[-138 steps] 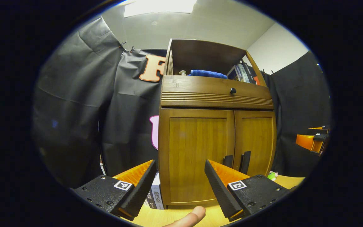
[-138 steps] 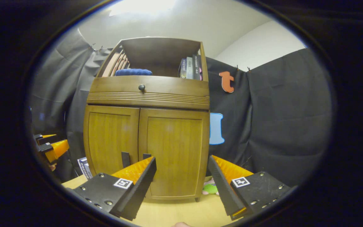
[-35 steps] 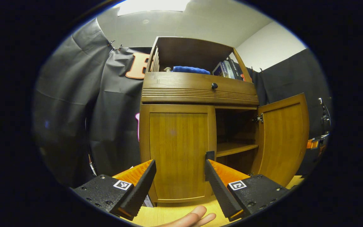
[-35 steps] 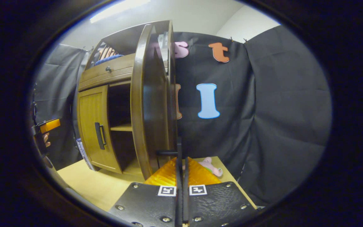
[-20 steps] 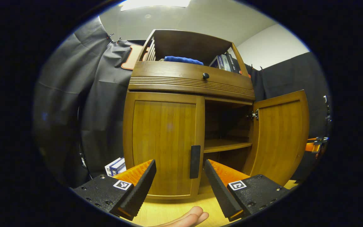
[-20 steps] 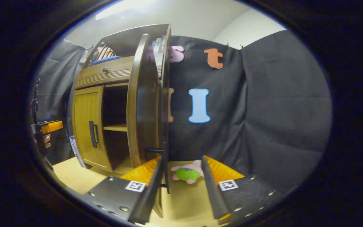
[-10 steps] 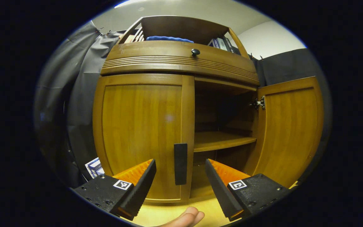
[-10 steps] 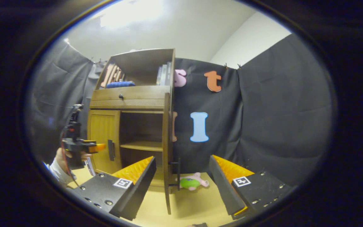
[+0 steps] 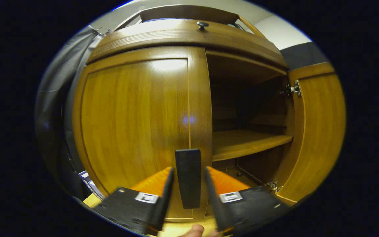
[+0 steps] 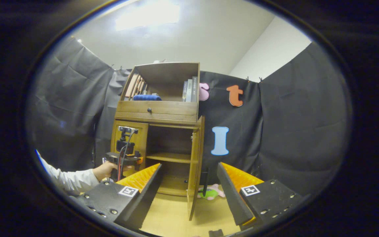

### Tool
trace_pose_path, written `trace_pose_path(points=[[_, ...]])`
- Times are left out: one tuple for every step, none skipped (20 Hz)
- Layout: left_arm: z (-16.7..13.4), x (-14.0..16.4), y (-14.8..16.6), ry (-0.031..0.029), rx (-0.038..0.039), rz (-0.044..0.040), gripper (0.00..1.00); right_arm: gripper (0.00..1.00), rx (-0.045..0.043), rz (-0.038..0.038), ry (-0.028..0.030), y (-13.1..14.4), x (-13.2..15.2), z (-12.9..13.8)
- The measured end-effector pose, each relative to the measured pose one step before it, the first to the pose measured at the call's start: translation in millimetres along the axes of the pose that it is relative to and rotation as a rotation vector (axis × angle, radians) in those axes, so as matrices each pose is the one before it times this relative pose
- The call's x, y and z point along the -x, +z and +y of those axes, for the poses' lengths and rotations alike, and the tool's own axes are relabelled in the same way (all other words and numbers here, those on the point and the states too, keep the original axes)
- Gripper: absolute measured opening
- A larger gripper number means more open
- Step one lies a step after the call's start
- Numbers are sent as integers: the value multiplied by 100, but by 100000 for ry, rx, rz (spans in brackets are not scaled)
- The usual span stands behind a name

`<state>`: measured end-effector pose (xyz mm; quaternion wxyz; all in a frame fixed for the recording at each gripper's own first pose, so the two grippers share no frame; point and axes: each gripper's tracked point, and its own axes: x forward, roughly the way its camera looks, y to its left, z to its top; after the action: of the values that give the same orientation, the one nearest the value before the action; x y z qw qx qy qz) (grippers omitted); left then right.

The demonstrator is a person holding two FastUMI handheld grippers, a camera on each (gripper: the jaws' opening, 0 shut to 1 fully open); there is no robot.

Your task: Open the right door of the double-door shoe cabinet with the right hand, and open the left door with the left hand.

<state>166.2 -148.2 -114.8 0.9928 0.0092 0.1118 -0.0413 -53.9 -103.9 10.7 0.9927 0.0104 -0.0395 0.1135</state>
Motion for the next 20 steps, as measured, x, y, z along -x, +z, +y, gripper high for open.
trace_pose_path(points=[[179, -208, 1112, -927, 1924, -5898, 51, 98, -195, 627, 358, -333, -246, -34], [49, 120, 56, 84, 328, 1216, 41, 98, -132, 416, -311, -71, -222, -199], [-85, 465, -511, 515, -1833, 1174, 31, 98, -286, 290, -404, -4, -91, 120], [60, 61, 397, 13, -2341, -2772, 32, 98, -496, 306, 120, -35, -15, 102], [-41, 103, -542, -85, -456, 879, 31, 98, -630, 306, 76, -35, 85, -45], [22, 515, -68, -686, -63, 477, 31, 98, -396, 188, 73, 85, 51, -16], [-65, 401, 160, -1223, 865, -595, 31, 98, 25, 210, 321, -88, -48, 40], [-40, 571, -163, -1464, 100, 1232, 31, 98, 266, 209, 127, -4, 2, 7], [6, 452, 126, -1450, 739, -705, 31, 98, 232, 268, 200, 1, -39, 20], [-60, 390, 40, -1346, 245, -101, 31, 98, 106, 80, 340, 87, 57, 70], [-9, 749, -231, -862, 114, 814, 31, 98, -67, 67, 650, 29, 67, 60], [100, 722, 318, -923, -573, -1135, 31, 98, -26, 87, 668, 41, 44, 59], [-114, 790, -58, -639, -461, 616, 31, 98, 153, 287, 663, -107, 0, -32], [61, 913, 70, -508, -859, 296, 31, 98, 398, -38, 678, 26, 90, 3], [76, 772, 61, -430, -819, 269, 31, 98, 289, -63, 747, -56, 66, -76], [164, 718, -73, -409, -18, 665, 31, 98, 46, -100, 478, 48, 44, 2], [77, 682, -80, -558, 152, 340, 31, 98, -131, -101, 583, -63, -64, -12], [73, 714, 0, -641, -86, 712, 31, 98, -43, 178, 284, -5, -173, 2], [93, 651, -49, -657, 325, 550, 31, 98, 189, 258, 283, -159, -122, -158], [59, 641, 32, -771, 251, 173, 31, 98, 396, 200, 136, -22, 12, -51]])
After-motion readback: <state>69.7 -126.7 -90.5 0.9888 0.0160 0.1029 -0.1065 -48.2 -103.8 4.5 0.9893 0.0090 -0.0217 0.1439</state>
